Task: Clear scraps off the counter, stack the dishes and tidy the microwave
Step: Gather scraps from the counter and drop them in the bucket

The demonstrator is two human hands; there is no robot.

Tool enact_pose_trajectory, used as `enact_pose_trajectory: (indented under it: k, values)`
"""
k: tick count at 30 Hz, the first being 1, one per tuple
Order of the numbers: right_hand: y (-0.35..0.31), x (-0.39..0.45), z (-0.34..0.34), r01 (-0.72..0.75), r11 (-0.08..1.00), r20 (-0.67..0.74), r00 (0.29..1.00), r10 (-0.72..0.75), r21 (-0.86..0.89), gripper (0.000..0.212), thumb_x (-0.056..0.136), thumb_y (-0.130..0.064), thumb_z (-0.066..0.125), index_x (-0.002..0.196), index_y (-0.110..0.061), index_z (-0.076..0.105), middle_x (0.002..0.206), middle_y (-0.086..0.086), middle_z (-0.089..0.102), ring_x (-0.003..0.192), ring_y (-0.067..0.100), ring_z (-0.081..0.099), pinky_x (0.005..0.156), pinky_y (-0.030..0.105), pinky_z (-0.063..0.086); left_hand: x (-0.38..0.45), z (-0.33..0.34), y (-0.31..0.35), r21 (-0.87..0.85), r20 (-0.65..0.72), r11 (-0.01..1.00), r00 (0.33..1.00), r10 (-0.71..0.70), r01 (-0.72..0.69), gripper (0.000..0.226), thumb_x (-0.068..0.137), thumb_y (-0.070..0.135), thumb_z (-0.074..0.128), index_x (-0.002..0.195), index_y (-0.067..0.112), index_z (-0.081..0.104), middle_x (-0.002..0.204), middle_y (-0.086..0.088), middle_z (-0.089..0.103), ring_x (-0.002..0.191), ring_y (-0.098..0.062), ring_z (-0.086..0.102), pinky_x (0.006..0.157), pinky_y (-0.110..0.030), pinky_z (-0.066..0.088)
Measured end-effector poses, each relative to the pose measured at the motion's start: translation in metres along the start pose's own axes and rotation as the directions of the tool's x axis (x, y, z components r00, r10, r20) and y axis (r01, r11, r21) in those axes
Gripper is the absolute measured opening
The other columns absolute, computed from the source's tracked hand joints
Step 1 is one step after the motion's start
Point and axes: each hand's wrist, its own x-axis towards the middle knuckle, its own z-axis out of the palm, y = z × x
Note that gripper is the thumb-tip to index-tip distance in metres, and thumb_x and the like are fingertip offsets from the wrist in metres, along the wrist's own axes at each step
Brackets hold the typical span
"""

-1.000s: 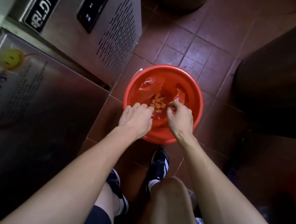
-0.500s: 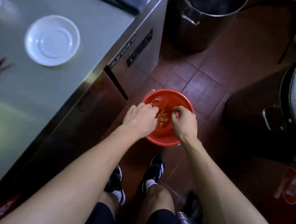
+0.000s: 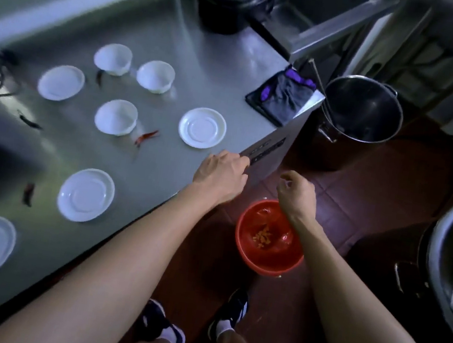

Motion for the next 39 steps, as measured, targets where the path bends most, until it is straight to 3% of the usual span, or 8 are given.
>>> enact_pose_trajectory:
  k: [6, 13, 17, 27, 33, 39]
  values:
    - [-0.076, -0.012, 0.005, 0.152, 0.987, 0.039, 0.988, -0.151, -0.043, 0.026, 0.089, -0.024, 0.055, 0.110, -0.020, 0.072, 0.110, 0.008, 0.073, 0.105, 0.032, 0.064, 0.086, 0.039, 0.053, -0.037, -0.052, -0.052, 0.001, -0.058, 0.997, 0.995, -0.082, 0.082, 0.033, 0.099, 0.034, 0.047, 0.126, 0.019, 0.058, 0.126, -0.005, 0.060, 0.117, -0.029, 0.052, 0.091, -0.042, 0.042]
    - [-0.161, -0.038, 0.044, 0.293, 0.951, 0.119, 0.952, -0.281, -0.097, 0.032, 0.094, -0.029, 0.058, 0.124, -0.020, 0.066, 0.121, 0.007, 0.069, 0.112, 0.027, 0.062, 0.092, 0.039, 0.051, -0.094, -0.084, -0.134, -0.032, -0.122, 0.984, 0.976, -0.178, 0.175, 0.034, 0.100, 0.037, 0.045, 0.127, 0.019, 0.057, 0.128, -0.004, 0.060, 0.121, -0.028, 0.050, 0.095, -0.041, 0.043]
    - [-0.212, -0.061, 0.077, 0.360, 0.929, 0.155, 0.926, -0.344, -0.087, 0.034, 0.095, -0.026, 0.057, 0.127, -0.019, 0.065, 0.121, 0.009, 0.068, 0.108, 0.029, 0.064, 0.089, 0.040, 0.053, -0.131, -0.095, -0.189, -0.038, -0.163, 0.976, 0.962, -0.219, 0.216, 0.034, 0.100, 0.036, 0.045, 0.128, 0.021, 0.056, 0.128, -0.002, 0.060, 0.119, -0.027, 0.051, 0.088, -0.038, 0.044]
    - [-0.328, -0.136, 0.189, 0.505, 0.859, 0.273, 0.840, -0.468, -0.082, 0.030, 0.095, -0.025, 0.060, 0.123, -0.017, 0.067, 0.120, 0.008, 0.070, 0.112, 0.027, 0.062, 0.090, 0.035, 0.050, -0.232, -0.107, -0.331, -0.109, -0.228, 0.914, 0.885, -0.406, 0.391, 0.033, 0.099, 0.038, 0.046, 0.125, 0.022, 0.057, 0.128, -0.002, 0.061, 0.122, -0.025, 0.051, 0.099, -0.041, 0.042]
    - [-0.386, -0.174, 0.248, 0.591, 0.806, 0.392, 0.750, -0.533, -0.034, 0.030, 0.095, -0.025, 0.060, 0.124, -0.018, 0.067, 0.122, 0.004, 0.069, 0.112, 0.025, 0.063, 0.096, 0.037, 0.050, -0.296, -0.100, -0.392, -0.212, -0.256, 0.842, 0.804, -0.537, 0.495, 0.028, 0.097, 0.033, 0.052, 0.117, 0.017, 0.062, 0.121, -0.003, 0.065, 0.113, -0.027, 0.056, 0.089, -0.038, 0.046]
    - [-0.428, -0.187, 0.308, 0.681, 0.732, 0.512, 0.631, -0.583, -0.007, 0.031, 0.097, -0.026, 0.060, 0.125, -0.019, 0.066, 0.124, 0.004, 0.068, 0.108, 0.024, 0.065, 0.095, 0.037, 0.052, -0.332, -0.084, -0.440, -0.260, -0.221, 0.756, 0.725, -0.652, 0.601, 0.029, 0.097, 0.034, 0.052, 0.120, 0.017, 0.062, 0.121, -0.003, 0.065, 0.111, -0.028, 0.057, 0.091, -0.043, 0.048]
